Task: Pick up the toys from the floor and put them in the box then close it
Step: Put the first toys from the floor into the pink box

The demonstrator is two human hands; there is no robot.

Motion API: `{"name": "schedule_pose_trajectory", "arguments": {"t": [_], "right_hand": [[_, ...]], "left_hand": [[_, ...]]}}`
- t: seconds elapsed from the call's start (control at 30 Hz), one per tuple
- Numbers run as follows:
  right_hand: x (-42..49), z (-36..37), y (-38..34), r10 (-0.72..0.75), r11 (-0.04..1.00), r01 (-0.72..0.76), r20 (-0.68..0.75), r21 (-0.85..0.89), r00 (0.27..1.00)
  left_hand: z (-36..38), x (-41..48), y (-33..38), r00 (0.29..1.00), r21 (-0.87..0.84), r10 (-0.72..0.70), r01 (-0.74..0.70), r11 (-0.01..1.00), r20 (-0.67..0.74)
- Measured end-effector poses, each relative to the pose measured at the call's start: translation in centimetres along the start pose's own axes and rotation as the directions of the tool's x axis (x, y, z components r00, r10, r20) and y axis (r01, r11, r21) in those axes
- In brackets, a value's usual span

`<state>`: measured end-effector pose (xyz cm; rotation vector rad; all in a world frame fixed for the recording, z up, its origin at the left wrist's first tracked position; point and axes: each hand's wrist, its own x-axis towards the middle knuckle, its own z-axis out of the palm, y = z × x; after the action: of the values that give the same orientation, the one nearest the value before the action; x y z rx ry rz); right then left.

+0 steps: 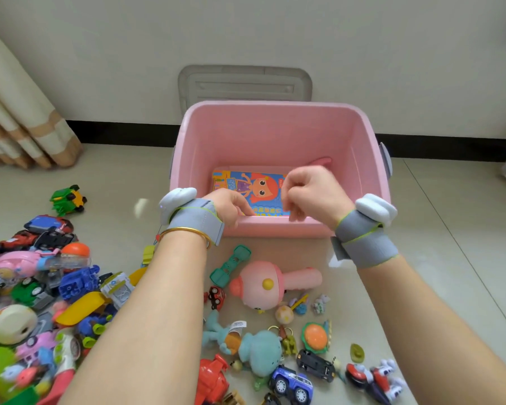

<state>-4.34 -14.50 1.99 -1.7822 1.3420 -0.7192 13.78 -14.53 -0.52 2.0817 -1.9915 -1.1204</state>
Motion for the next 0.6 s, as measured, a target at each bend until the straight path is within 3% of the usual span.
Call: {"name": "schedule_pose_trajectory", "arguments": {"t": [0.07,0.13,0.17,0.23,0.3,0.37,0.43,0.6], "right_hand": [[-2.1,1.2,0.3,0.089,0.994,-0.056,0.392,-0.096,0.916],[-2.8,3.0,2.8,0.249,0.937,-0.040,0.586,-0.346,0.771],[-2.7,4.1,4.2,0.317,0.864,0.013,0.564,-0.503,0.763],[-2.4,5.9,7.1,0.341,0.649,0.121,0.430,-0.751,0.836],[-2.1,7.1,10.3,0.341,0.546,0.157,0.389,-0.823,0.856],[-2.2,8.3,13.0,0.410,0.495,0.190,0.421,-0.848,0.809],[-2.3,8.9,14.5,0.440,0.510,0.135,0.392,-0.850,0.808],[-2.8,8.2,13.2,0.319,0.542,0.220,0.441,-0.811,0.839]], "left_hand": [[0.0,-0.1,0.1,1.000,0.006,-0.005,0.005,1.000,0.006],[0.1,-0.2,0.1,1.000,0.013,-0.017,0.017,1.000,-0.003],[0.1,-0.3,0.1,1.000,0.012,-0.023,0.023,1.000,-0.014],[0.1,-0.3,0.0,0.999,0.008,-0.027,0.027,1.000,-0.030],[0.1,-0.5,0.0,0.999,0.005,-0.029,0.029,1.000,-0.038],[0.1,-0.6,-0.1,0.998,0.010,-0.040,0.040,0.999,-0.046],[0.2,-0.6,0.0,0.998,0.014,-0.046,0.046,0.999,-0.044],[0.1,-0.8,0.1,0.999,0.013,-0.033,0.034,0.999,-0.033]]}}
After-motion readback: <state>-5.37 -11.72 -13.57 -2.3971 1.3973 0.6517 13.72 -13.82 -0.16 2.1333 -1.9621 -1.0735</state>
